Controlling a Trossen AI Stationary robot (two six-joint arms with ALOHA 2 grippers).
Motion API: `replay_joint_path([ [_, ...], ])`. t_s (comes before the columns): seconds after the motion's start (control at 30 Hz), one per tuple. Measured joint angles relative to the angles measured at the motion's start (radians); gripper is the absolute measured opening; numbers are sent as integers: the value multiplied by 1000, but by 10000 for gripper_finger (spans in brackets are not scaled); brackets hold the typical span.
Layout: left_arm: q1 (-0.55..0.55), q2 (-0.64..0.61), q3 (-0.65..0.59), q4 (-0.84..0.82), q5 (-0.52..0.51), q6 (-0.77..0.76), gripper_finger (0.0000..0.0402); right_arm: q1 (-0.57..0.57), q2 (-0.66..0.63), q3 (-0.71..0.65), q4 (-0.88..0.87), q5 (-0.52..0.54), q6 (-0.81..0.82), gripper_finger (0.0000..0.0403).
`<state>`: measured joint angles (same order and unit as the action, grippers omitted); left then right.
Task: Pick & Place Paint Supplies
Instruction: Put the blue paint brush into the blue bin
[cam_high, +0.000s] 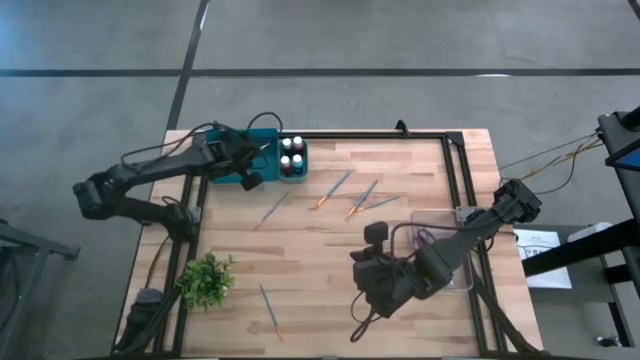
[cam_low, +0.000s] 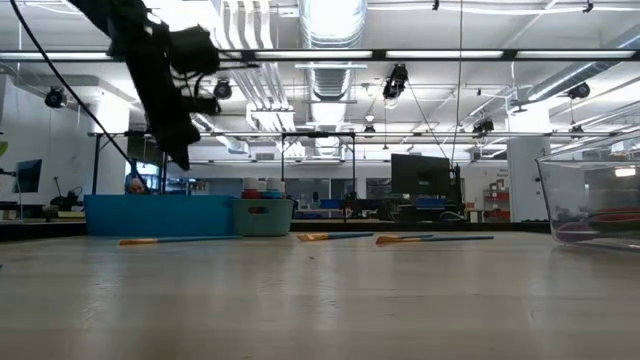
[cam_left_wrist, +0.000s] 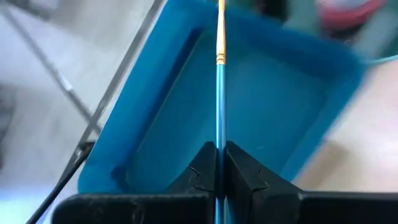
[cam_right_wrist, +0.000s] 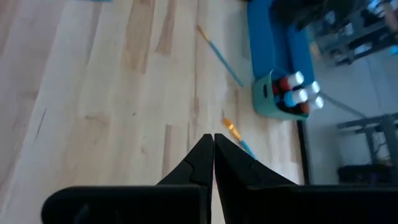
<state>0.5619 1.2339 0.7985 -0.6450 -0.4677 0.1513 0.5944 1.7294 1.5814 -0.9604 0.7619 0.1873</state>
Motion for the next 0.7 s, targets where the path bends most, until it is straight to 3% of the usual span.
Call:
replay_joint_path([
  [0.17,42,38,-33,36,-35,3,13,12,0,0,40,35,-45,9],
  [0.43,62,47,-39,47,-41,10,72,12,0,0,55,54,-52,9],
  [0.7,62,46,-39,65,-41,9,78,12,0,0,55,53,-51,9],
])
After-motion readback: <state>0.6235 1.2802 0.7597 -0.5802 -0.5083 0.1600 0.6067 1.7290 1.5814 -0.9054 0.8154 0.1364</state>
